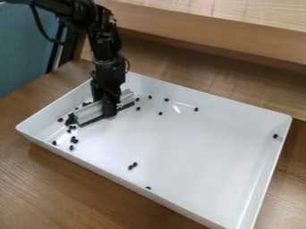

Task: Sweep into pile

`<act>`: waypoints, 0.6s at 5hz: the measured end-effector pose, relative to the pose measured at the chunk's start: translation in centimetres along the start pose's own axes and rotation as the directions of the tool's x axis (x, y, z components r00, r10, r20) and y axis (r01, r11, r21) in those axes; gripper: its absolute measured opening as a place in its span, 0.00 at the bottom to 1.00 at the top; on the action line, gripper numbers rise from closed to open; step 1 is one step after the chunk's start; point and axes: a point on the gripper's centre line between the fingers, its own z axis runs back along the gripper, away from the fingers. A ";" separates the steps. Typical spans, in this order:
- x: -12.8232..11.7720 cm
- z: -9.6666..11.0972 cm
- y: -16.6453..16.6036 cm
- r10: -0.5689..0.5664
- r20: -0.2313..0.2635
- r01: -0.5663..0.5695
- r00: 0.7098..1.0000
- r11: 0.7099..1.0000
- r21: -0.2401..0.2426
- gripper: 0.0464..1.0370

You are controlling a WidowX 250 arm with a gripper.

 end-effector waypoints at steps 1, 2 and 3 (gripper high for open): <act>0.1 0.1 -0.6 0.011 0.013 -0.011 1.000 1.000 -0.025 0.92; -0.3 0.9 -2.4 0.023 0.032 -0.019 0.999 0.995 -0.098 0.96; -0.7 2.2 -4.3 0.040 0.049 -0.031 0.998 0.983 -0.181 0.96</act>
